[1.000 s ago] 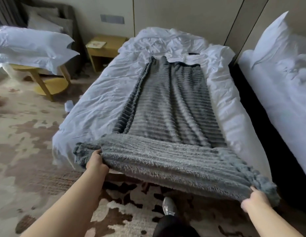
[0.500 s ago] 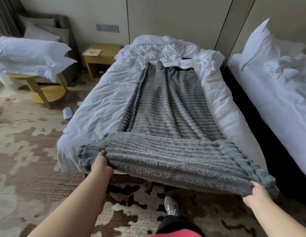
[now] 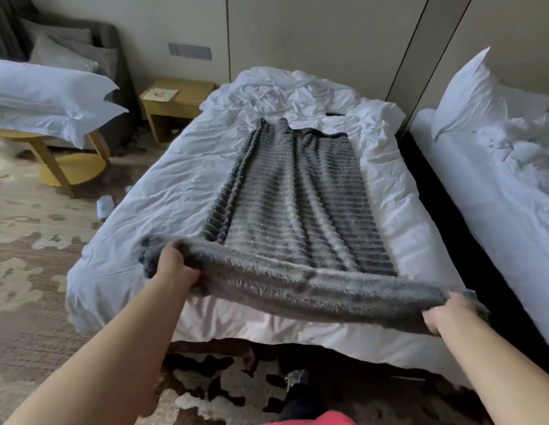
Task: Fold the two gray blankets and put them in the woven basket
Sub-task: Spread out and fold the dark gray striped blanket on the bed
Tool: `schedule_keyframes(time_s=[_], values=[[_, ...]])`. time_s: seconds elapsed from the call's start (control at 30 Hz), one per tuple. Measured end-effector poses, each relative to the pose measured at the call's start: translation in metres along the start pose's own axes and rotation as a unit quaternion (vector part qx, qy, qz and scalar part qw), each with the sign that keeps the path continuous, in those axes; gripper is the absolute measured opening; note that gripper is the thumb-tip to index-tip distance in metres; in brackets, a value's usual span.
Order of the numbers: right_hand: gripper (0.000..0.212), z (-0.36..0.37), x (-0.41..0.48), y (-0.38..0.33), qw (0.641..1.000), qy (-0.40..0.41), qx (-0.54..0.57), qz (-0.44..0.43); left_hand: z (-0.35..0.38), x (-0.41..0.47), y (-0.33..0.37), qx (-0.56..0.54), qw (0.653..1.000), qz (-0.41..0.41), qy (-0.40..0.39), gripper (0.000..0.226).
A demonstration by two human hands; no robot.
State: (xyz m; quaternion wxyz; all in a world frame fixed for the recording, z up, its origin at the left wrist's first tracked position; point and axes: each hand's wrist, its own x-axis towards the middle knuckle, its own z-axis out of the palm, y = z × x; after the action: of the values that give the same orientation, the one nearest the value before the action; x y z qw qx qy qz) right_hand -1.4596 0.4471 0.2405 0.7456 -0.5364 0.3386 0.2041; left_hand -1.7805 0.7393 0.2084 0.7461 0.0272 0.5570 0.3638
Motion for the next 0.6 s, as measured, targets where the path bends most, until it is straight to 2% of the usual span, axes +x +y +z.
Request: schedule_keyframes(time_s=[0.03,0.1,0.17,0.23,0.3,0.4,0.5,0.6], values=[[0.043,0.021,-0.001,-0.009,0.999,-0.037,0.009,-0.009,0.017,0.003,0.006,-0.030,0.999,0.030,-0.033,0.016],[0.033,0.061,0.016,-0.024,0.992,-0.096,0.080,-0.030,0.044,0.015,0.015,-0.062,0.991,0.083,-0.088,0.043],[0.042,0.098,0.040,-0.029,0.993,-0.096,0.049,-0.052,0.061,0.037,0.016,-0.016,0.986,0.122,-0.108,0.049],[0.043,0.122,0.065,-0.018,0.987,-0.122,-0.067,-0.076,0.069,0.062,0.006,0.071,0.983,0.134,-0.102,0.049],[0.044,0.129,0.098,0.005,0.968,-0.133,-0.202,-0.065,0.069,0.087,-0.014,0.141,0.982,0.105,-0.066,0.050],[0.046,0.125,0.142,0.033,0.918,-0.150,-0.367,-0.001,0.064,0.120,-0.045,0.199,0.978,0.051,0.018,0.049],[0.048,0.114,0.177,0.043,0.898,-0.152,-0.410,0.044,0.057,0.141,-0.068,0.225,0.972,0.010,0.071,0.049],[0.046,0.095,0.199,0.053,0.911,-0.134,-0.386,0.056,0.047,0.152,-0.085,0.219,0.973,-0.015,0.073,0.048]])
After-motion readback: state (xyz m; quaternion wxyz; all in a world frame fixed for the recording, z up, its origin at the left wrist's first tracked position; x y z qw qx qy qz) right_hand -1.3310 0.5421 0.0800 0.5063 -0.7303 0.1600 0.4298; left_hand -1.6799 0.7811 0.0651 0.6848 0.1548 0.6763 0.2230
